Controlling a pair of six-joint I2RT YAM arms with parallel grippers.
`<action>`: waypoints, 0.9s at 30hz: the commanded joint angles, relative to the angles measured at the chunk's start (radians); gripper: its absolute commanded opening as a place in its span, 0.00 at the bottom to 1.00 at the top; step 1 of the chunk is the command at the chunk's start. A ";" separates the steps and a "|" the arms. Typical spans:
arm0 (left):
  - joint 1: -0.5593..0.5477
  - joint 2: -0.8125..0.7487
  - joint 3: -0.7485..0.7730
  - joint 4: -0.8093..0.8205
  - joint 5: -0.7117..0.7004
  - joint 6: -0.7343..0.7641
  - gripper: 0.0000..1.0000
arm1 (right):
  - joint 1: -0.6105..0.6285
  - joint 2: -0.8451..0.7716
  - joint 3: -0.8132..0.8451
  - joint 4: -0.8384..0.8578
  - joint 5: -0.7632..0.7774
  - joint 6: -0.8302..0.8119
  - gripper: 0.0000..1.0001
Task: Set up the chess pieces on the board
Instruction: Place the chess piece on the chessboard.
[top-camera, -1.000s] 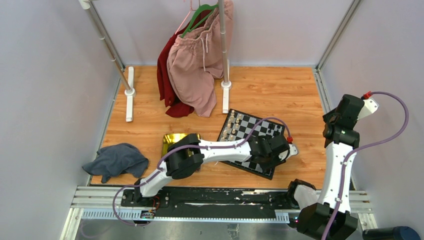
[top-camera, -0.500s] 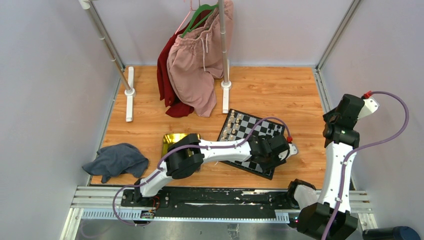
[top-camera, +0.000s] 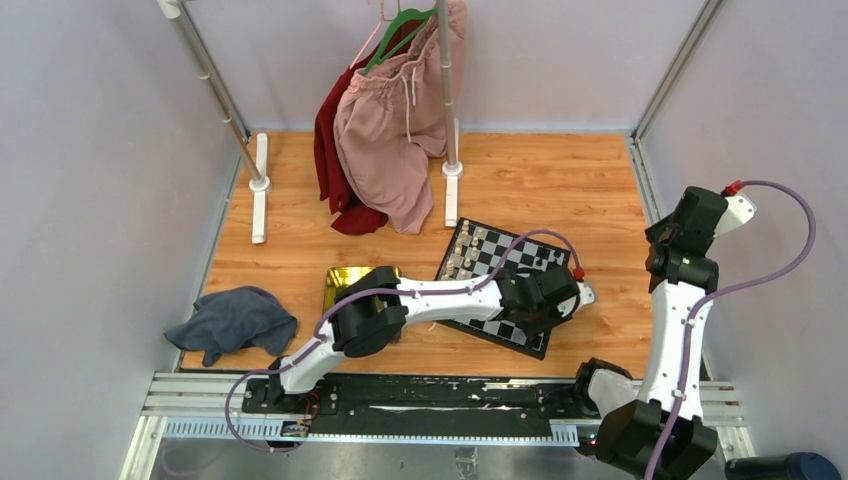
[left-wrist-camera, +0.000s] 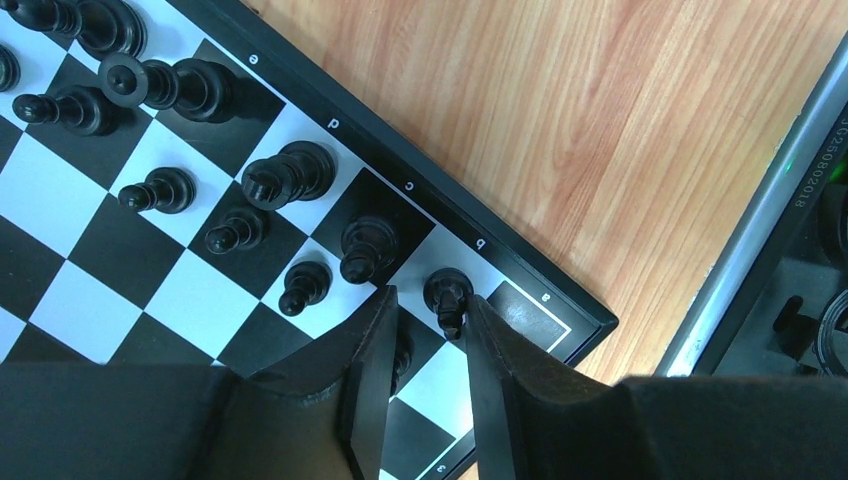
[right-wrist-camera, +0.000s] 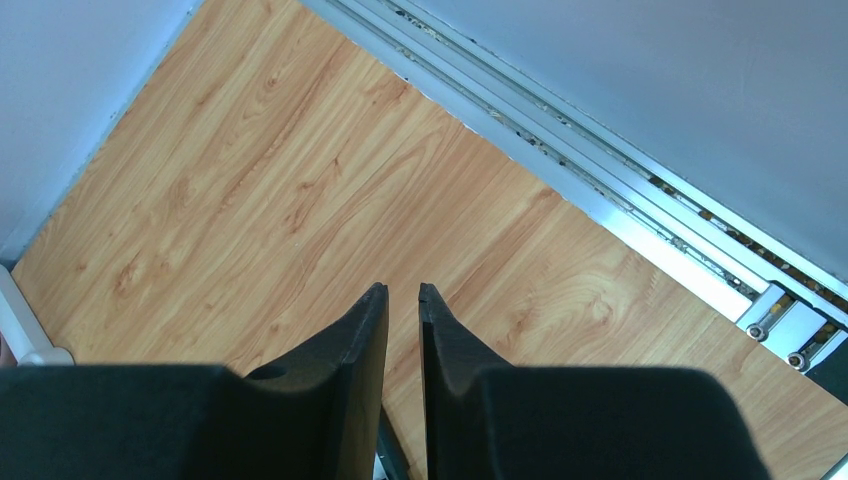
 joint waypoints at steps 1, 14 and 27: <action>0.004 -0.032 0.025 -0.021 -0.010 -0.013 0.36 | 0.008 0.005 0.004 0.006 0.002 -0.012 0.22; -0.016 -0.115 0.003 -0.061 -0.041 -0.023 0.35 | 0.013 0.010 0.008 0.002 -0.008 -0.017 0.22; -0.035 -0.274 -0.049 -0.091 -0.198 -0.038 0.31 | 0.041 0.005 0.031 -0.043 -0.096 -0.070 0.22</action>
